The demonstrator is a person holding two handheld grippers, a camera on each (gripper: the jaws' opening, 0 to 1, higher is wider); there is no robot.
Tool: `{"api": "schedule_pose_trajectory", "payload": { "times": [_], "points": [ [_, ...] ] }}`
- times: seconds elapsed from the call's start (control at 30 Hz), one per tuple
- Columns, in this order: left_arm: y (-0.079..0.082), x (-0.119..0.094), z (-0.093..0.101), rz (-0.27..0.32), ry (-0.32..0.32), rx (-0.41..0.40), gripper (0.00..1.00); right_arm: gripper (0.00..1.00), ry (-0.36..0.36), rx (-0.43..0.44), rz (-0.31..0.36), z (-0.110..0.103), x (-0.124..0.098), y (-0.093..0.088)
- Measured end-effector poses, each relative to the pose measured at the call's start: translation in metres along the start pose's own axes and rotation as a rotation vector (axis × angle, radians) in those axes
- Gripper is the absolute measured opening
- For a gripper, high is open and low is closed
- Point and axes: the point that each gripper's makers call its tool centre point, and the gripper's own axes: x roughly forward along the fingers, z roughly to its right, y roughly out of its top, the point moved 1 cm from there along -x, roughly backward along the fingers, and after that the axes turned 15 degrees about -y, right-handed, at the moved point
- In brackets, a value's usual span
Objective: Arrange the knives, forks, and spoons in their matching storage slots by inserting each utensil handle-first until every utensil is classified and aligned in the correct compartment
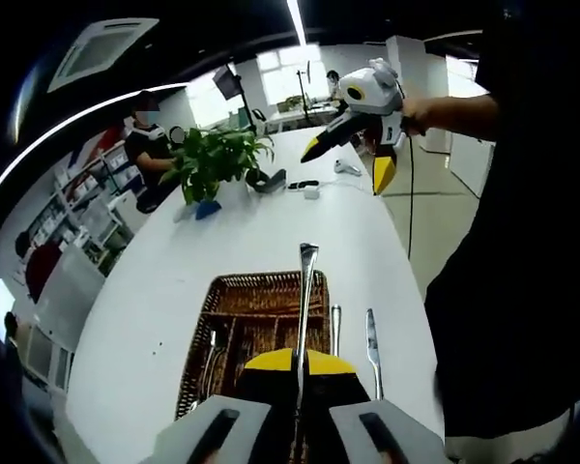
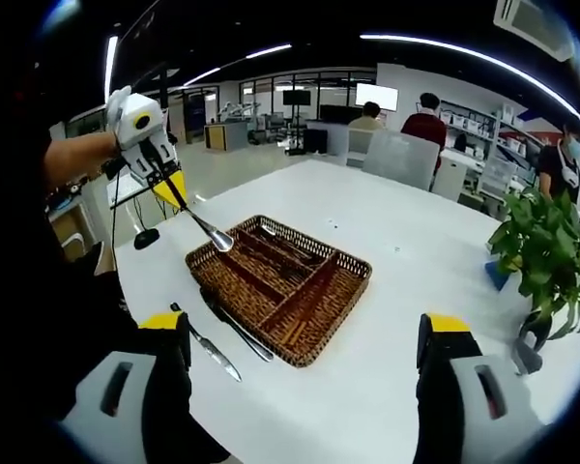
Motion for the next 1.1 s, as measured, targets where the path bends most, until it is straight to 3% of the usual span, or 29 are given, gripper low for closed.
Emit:
{"api": "schedule_pose_trajectory", "payload": {
  "times": [0.43, 0.73, 1.1],
  "points": [
    [-0.002, -0.018, -0.047, 0.002, 0.072, 0.005, 0.0, 0.99, 0.004, -0.002, -0.018, -0.004, 0.003, -0.005],
    [-0.003, -0.026, -0.067, -0.026, 0.107, 0.021, 0.0, 0.99, 0.019, -0.005, -0.019, -0.002, 0.005, -0.005],
    [0.006, -0.045, -0.082, -0.013, 0.141, 0.033, 0.0, 0.99, 0.024, -0.016, -0.017, 0.002, 0.007, -0.001]
  ]
}}
